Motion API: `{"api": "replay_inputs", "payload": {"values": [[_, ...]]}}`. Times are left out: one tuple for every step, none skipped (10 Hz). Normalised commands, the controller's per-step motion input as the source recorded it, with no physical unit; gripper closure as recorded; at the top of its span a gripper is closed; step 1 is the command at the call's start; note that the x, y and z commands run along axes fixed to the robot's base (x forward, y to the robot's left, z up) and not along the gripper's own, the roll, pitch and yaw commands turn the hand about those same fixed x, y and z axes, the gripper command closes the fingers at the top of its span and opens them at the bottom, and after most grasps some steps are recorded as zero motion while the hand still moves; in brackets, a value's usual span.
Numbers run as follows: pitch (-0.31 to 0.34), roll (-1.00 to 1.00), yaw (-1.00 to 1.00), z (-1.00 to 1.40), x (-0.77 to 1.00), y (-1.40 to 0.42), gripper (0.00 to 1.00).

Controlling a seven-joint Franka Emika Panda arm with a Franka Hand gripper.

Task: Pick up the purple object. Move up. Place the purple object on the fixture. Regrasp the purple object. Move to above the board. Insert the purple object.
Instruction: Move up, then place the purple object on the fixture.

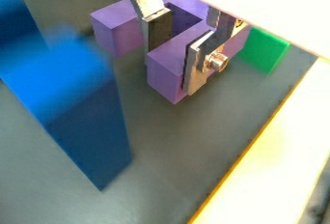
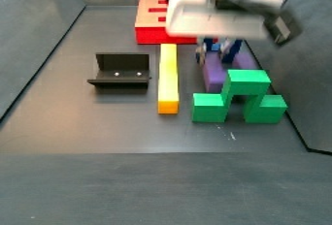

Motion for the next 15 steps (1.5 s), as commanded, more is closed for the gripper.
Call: {"api": "replay_inputs", "payload": {"values": [[0.019, 0.04, 0.03, 0.33, -0.01, 0.01, 1.00], [0.000, 0.00, 0.00, 0.00, 0.02, 0.00, 1.00], [0.000, -0.02, 0.00, 0.00, 0.00, 0.00, 1.00], [0.000, -0.04, 0.00, 0.00, 0.00, 0.00, 1.00], [0.000, -0.25, 0.06, 0.10, 0.18, 0.00, 1.00], [0.097, -0.51, 0.06, 0.44, 0.51, 0.00, 1.00], [0.094, -0.61, 0.04, 0.57, 0.63, 0.00, 1.00], [0.074, -0.56, 0.04, 0.58, 0.68, 0.00, 1.00], [0.117, -0.49, 0.03, 0.52, 0.76, -0.09, 1.00], [0.186, -0.48, 0.00, 0.35, 0.89, -0.05, 1.00], [0.177, -0.55, -0.11, 0.29, 0.96, -0.03, 1.00], [0.074, -0.59, -0.17, 0.26, 0.95, -0.03, 1.00], [0.000, -0.65, -0.27, 0.22, 0.88, 0.00, 1.00], [-0.003, -0.69, -0.28, 0.21, 0.86, 0.00, 1.00], [-0.006, -0.74, -0.27, 0.20, 0.88, 0.00, 1.00]]}}
